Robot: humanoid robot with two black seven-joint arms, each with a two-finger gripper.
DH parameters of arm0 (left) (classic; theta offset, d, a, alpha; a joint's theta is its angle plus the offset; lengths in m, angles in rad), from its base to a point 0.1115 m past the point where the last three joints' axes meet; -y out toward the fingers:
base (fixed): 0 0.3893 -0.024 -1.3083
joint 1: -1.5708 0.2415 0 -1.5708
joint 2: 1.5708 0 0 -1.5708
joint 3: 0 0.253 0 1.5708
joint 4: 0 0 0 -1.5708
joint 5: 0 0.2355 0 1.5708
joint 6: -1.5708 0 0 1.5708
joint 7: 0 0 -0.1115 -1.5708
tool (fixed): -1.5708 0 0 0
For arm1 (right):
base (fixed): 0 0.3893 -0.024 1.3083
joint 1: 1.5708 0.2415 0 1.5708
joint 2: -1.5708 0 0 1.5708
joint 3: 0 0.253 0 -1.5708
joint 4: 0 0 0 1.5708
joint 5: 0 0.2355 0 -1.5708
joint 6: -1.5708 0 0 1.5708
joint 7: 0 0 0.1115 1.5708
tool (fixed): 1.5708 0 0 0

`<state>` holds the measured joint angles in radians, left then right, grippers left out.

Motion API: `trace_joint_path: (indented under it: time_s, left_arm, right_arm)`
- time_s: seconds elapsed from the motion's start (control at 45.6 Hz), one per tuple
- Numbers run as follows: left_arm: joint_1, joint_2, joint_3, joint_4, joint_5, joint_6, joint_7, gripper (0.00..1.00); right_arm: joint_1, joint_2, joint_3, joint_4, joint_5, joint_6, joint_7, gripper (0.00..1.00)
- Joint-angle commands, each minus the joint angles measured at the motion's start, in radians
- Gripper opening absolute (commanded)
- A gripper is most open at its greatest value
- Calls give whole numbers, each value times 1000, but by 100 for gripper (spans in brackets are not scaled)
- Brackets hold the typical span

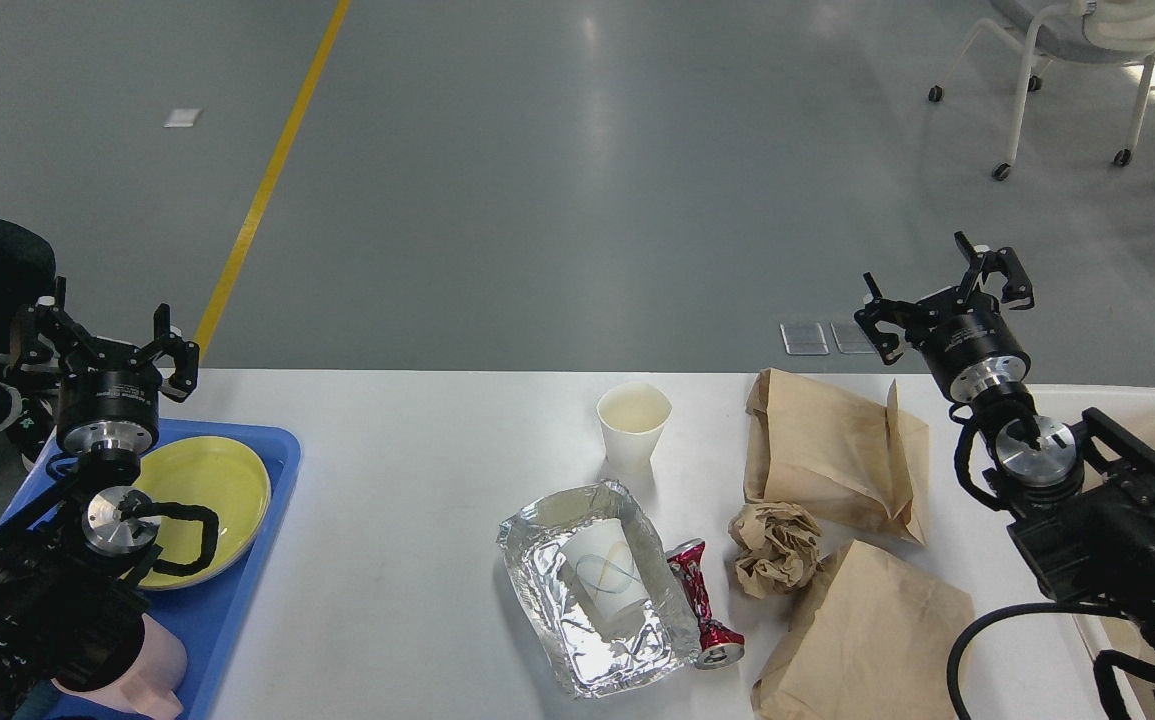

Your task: Tidy desktop

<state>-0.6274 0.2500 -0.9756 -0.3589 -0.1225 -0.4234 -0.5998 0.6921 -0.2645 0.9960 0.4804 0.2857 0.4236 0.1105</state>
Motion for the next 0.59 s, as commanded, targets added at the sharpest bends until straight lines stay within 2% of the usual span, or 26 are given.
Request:
trace_joint_path:
  time_s: [0.0, 0.329, 0.571]
  left_arm:
    - [0, 0, 0, 0, 0, 0, 0, 97]
    - [0, 0, 0, 0, 0, 0, 0, 97]
    - [0, 0, 0, 0, 1, 0, 0, 97]
  right_arm:
    - [29, -38, -80, 3, -74, 0, 0, 100]
    - [274, -165, -511, -3, -276, -14, -2, 100]
    - [464, -160, -1037, -9, -427, -74, -8, 100]
